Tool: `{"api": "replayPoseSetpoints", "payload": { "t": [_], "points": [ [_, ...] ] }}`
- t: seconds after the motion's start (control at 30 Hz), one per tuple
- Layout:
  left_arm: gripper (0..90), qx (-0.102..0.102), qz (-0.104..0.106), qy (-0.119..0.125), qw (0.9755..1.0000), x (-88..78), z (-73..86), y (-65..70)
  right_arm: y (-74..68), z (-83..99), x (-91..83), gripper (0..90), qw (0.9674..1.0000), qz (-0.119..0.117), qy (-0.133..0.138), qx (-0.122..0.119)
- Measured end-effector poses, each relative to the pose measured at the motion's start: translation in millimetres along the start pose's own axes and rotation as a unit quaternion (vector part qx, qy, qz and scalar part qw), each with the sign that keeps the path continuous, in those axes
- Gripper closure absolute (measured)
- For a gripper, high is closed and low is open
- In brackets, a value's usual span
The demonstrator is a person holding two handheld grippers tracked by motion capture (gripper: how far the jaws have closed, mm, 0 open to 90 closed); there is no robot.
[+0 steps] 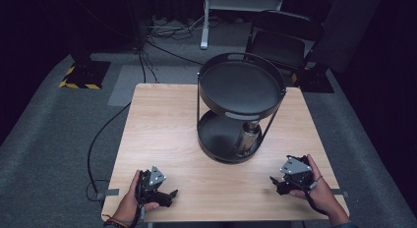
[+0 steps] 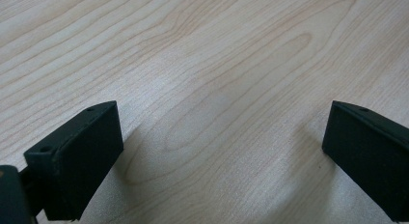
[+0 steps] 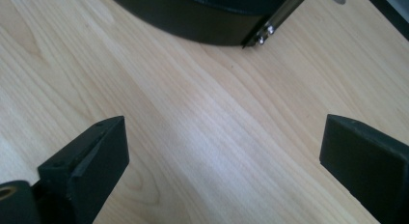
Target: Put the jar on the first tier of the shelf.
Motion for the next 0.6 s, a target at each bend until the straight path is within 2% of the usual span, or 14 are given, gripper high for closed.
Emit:
{"api": "replayPoseSetpoints", "payload": {
  "t": [0.23,0.6],
  "points": [
    [0.4,0.000,0.000,0.000,1.0000,0.0,0.0,0.0,3.9,17.3,0.3,3.2,0.9999,0.007,-0.015,0.003],
    [0.4,0.000,0.000,0.000,1.0000,0.0,0.0,0.0,12.1,39.0,-2.9,3.2,0.9993,0.007,-0.024,0.027]
  ]
}}
Point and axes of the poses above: each handheld gripper's, and its own axes: x roughly forward along the jaws, z roughly out of its underside, y roughly to its right, the point moved 3 cm from there along x, roughly forward along the jaws, and after that the axes turned 12 degrees about x, right-handed, at the moved point
